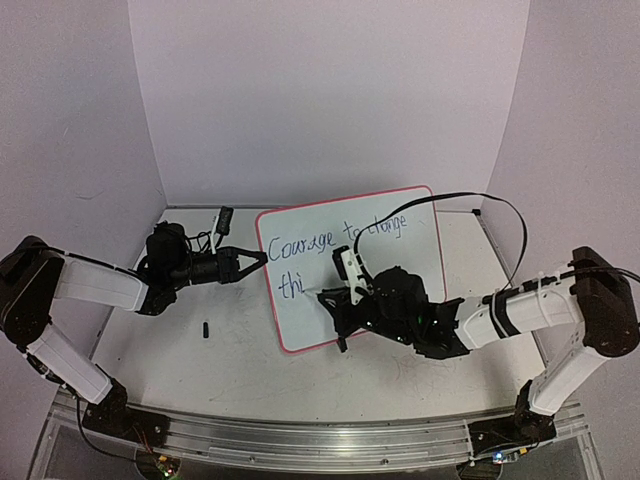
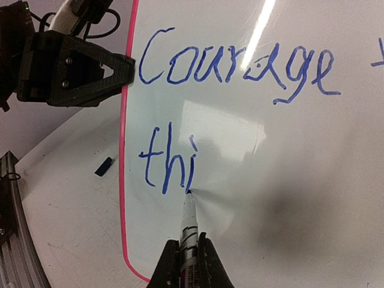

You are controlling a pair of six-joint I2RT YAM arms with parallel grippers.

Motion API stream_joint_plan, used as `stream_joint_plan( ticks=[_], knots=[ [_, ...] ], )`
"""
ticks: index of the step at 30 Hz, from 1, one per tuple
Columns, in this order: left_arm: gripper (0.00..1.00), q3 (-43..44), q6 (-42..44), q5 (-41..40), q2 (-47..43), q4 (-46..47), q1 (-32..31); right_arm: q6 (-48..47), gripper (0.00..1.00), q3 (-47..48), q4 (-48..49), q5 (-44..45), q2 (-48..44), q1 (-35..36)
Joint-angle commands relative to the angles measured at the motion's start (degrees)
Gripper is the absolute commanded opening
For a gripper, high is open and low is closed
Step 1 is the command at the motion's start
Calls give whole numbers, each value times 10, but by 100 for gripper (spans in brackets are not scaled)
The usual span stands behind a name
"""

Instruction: Write a sentence on the whiteboard

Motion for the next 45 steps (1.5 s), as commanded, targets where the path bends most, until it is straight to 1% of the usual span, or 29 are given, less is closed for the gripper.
stream_joint_plan(
  ticks=[1,18,37,45],
  knots=[
    [0,20,-21,11,-20,21,-5,-3,0,31,9,12,-15,-5],
    [0,20,-19,11,-20,20,-5,-10,0,44,12,27,-2,-15],
    [0,21,-20,12,-19,20,-5,9,0,-14,-7,10,-14,-7],
    [0,21,-21,12,-21,18,-5,10,0,-6,-7,15,-13,-5]
  ],
)
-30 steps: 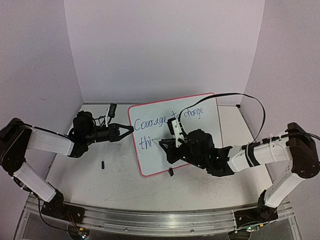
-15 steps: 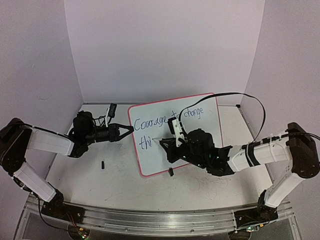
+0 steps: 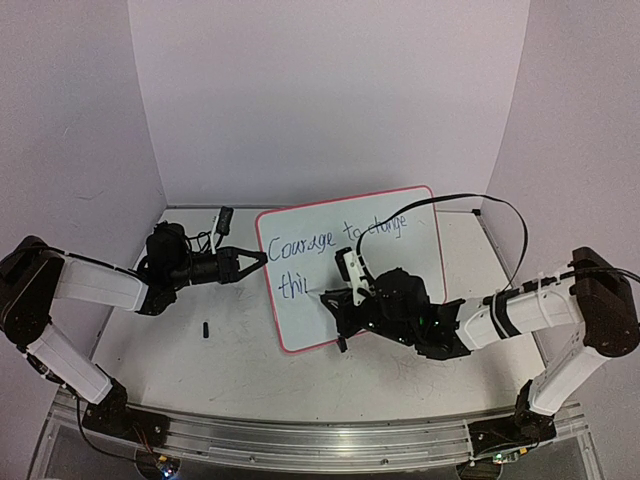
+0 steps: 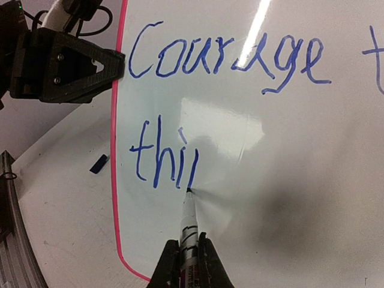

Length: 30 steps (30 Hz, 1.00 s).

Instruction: Write a sentence on the whiteboard

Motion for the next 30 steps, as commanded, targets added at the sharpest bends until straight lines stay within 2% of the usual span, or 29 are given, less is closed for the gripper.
stream_joint_plan(
  ticks=[1,20,30],
  knots=[
    [0,21,-21,12,-21,18,-5,4,0,8,-7,12,-10,-1],
    [0,22,-20,13,-20,17,-5,-11,0,57,4,36,9,-11],
    [0,20,-18,12,-23,17,-5,-1,0,42,-9,48,0,-13]
  ],
)
